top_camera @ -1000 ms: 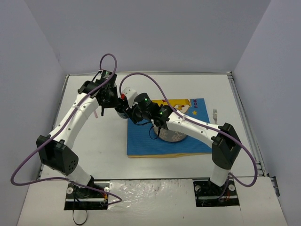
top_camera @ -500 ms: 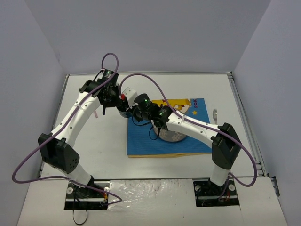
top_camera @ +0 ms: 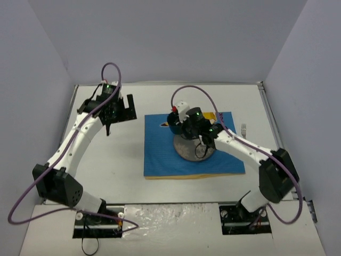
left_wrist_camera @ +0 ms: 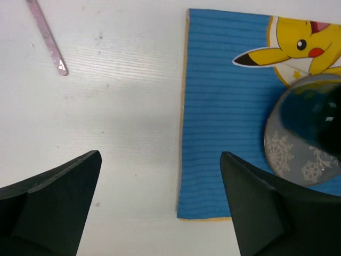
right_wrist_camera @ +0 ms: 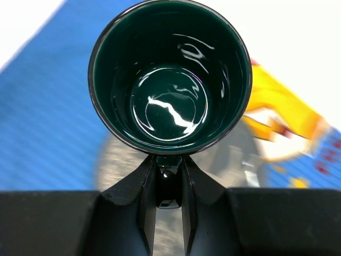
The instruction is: Set the dinner table for one person
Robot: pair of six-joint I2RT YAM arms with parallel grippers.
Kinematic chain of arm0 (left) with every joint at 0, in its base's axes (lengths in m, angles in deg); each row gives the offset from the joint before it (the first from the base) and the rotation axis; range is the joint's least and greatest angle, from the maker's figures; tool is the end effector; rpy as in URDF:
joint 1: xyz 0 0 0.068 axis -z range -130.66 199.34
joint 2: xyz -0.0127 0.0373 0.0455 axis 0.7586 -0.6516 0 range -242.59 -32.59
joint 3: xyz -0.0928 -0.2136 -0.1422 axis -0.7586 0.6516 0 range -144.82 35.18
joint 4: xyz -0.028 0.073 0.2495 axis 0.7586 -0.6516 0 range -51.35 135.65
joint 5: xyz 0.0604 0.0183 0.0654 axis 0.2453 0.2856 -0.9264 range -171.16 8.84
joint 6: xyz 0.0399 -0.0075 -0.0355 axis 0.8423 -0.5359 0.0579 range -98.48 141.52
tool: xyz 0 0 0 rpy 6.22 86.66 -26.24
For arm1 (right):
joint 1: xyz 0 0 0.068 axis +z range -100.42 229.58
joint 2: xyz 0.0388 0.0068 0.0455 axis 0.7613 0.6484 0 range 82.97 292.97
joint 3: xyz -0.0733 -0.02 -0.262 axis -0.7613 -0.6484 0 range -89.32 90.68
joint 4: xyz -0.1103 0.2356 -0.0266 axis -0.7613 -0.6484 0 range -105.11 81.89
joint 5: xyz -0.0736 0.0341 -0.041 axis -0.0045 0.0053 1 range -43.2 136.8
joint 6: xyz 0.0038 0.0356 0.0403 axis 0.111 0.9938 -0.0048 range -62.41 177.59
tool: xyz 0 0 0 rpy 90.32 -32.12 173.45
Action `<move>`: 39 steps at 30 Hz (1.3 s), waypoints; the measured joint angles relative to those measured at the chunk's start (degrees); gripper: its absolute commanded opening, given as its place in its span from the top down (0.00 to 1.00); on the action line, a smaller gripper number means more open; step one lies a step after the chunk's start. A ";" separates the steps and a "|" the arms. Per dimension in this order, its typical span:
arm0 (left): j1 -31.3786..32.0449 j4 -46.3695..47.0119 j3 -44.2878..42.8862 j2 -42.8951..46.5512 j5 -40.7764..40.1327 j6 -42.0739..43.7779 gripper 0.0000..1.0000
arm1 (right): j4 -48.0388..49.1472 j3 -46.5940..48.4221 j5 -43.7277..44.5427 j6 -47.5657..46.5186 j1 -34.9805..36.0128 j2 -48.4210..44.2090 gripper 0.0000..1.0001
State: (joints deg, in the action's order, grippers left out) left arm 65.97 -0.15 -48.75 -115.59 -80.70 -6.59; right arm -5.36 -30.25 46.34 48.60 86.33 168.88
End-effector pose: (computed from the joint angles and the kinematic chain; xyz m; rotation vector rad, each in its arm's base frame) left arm 0.2965 -0.0888 0.3623 -0.2347 2.3764 -0.3867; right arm 0.2778 0.2079 0.2750 -0.7842 1.8457 0.3197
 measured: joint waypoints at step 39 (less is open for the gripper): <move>-9.25 15.31 25.56 8.40 -4.46 7.05 0.03 | 10.18 -3.24 -19.39 -10.53 -40.11 9.07 1.00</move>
State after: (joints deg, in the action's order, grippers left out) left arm 56.72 15.16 -23.19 -107.19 -85.16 0.46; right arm 4.82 -33.48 26.95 38.07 46.22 177.95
